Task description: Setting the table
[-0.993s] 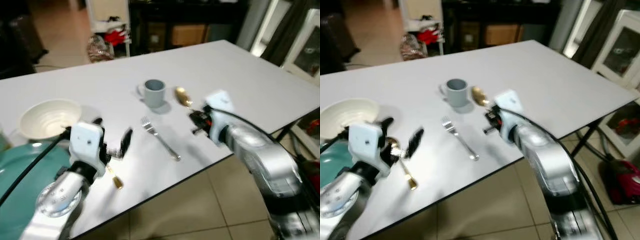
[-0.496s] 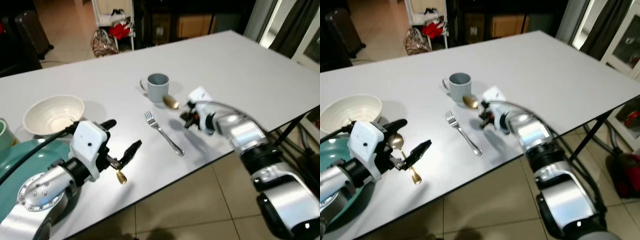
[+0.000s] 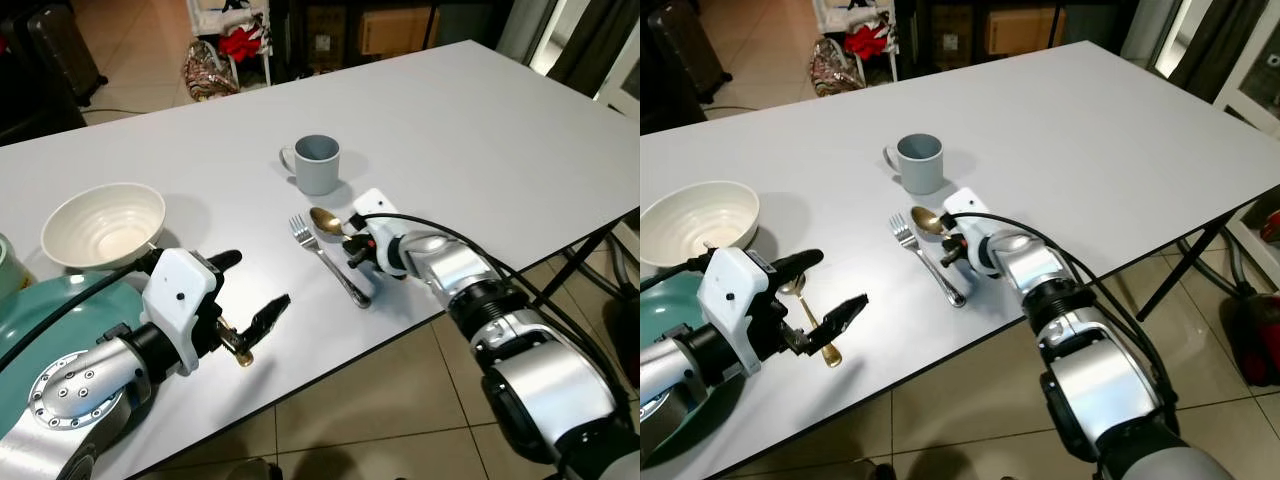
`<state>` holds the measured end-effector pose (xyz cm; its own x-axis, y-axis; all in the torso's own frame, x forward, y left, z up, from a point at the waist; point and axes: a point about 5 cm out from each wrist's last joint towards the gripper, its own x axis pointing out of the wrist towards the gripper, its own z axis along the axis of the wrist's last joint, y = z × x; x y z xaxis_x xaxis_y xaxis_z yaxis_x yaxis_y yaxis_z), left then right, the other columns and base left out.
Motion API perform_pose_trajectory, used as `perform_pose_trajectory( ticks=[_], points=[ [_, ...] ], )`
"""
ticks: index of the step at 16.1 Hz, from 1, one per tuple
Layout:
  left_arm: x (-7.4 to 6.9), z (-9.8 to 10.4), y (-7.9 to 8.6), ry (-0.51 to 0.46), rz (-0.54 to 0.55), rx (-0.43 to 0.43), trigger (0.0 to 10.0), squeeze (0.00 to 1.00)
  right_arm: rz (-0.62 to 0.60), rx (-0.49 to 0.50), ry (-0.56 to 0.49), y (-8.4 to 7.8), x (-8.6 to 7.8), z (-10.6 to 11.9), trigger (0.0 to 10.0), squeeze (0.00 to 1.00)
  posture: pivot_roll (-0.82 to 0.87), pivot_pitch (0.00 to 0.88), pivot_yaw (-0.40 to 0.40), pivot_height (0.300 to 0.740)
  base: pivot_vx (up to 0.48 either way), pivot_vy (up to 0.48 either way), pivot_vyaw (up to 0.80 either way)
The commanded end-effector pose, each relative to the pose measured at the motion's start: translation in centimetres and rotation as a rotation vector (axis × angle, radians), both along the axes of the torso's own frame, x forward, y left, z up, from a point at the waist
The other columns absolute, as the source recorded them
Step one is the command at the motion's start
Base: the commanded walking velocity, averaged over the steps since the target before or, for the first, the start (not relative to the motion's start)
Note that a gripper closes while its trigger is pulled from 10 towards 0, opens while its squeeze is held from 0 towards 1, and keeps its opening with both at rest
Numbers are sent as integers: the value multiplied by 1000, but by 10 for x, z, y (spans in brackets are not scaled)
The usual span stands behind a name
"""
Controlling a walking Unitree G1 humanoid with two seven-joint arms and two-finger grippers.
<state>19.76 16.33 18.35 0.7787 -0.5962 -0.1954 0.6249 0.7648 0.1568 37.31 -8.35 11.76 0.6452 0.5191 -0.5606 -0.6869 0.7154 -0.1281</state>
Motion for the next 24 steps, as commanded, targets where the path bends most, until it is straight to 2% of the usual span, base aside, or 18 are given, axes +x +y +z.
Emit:
perform_pose_trajectory(
  ticks=[1, 3, 6, 9, 11, 14, 15, 18, 24],
  points=[
    [-4, 0, -3, 17, -29, 6, 10000, 0, -3, -8, -16, 3, 2, 3, 10000, 0, 85, 124, 26, 740, 0, 0, 0],
    [-7, -2, -4, 38, -47, 15, 10000, 0, -15, -26, -27, 7, 3, 1, 10000, 0, 88, 127, 24, 740, 0, 0, 0],
    [-8, -3, -4, 46, -48, 15, 10000, 0, -43, -67, -26, 3, 3, -3, 10000, 0, 83, 127, 25, 740, 0, 0, 0],
    [-7, -4, -4, 50, -57, 16, 10000, 0, -46, -59, -14, 5, 1, -8, 10000, 0, 82, 123, 29, 740, 0, 0, 0],
    [-6, -4, -3, 51, -60, 20, 10000, 0, -29, -41, 9, 13, -4, -13, 10000, 0, 85, 120, 30, 740, 0, 0, 0],
    [-5, -6, -2, 52, -61, 23, 10000, 0, -17, -41, 33, 16, -7, -16, 10000, 0, 87, 114, 28, 740, 0, 0, 0],
    [-5, -7, -1, 53, -63, 24, 10000, 0, -21, -50, 37, 15, -7, -17, 10000, 161, 84, 110, 28, 740, 0, 0, 0],
    [-4, -5, -2, 49, -71, 24, 10000, 0, -30, -56, 46, 13, -7, -19, 10000, 1000, 83, 104, 28, 740, 0, 0, 0],
    [0, -5, -4, 41, -80, 25, 10000, 0, -22, -31, 65, 12, -8, -17, 10000, 1000, 63, 82, 29, 740, 0, 0, 0]
  ],
)
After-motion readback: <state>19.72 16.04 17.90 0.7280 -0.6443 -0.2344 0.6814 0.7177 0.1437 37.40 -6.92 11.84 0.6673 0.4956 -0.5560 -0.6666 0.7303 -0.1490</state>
